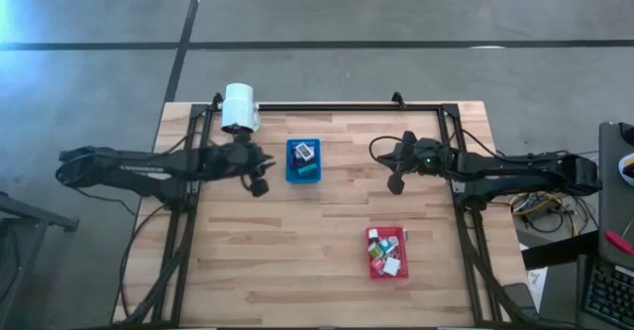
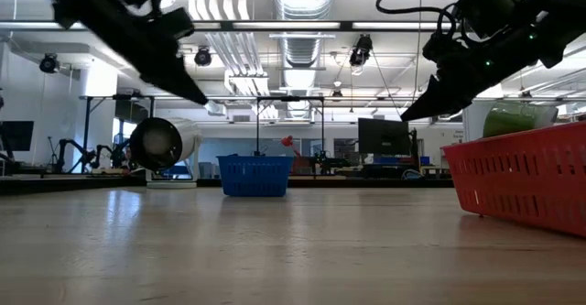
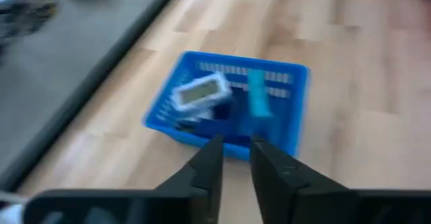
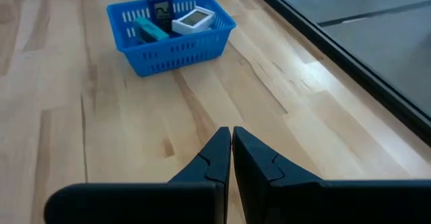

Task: Pick & Place Office items
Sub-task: Put the purple charger adapter into the red bin

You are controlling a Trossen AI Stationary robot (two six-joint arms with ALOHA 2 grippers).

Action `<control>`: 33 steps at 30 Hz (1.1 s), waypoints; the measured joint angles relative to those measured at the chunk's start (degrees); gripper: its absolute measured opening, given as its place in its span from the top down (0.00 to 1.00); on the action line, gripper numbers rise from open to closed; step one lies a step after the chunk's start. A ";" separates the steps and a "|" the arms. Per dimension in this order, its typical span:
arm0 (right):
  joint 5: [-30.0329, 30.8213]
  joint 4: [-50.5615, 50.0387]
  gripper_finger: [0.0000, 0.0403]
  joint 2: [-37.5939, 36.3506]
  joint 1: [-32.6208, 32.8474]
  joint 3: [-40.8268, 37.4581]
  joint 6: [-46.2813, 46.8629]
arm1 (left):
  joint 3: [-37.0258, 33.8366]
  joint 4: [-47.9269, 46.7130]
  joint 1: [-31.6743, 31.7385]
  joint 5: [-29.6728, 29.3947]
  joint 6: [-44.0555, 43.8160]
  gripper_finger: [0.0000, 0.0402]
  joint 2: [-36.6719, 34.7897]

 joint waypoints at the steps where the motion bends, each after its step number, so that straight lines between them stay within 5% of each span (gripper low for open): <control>1: -0.13 -0.04 0.97 -0.01 0.00 0.00 0.27 | 1.88 -1.05 -0.01 -2.14 0.27 0.79 1.65; 4: -1.25 -0.06 0.97 0.00 0.00 -0.02 0.46 | 7.95 -4.80 0.04 -7.09 0.84 0.70 4.89; 17: -5.08 -0.09 0.97 0.02 0.28 -0.59 0.71 | 24.34 -27.66 -0.57 -6.29 0.60 0.44 4.53; 28: -5.06 1.97 0.97 0.02 0.28 -0.61 0.25 | 20.10 -23.18 -0.48 -2.63 2.29 0.48 3.79; 33: -6.03 2.00 0.97 0.02 0.29 -0.61 0.34 | 12.56 -9.40 -0.46 4.68 2.19 0.56 3.79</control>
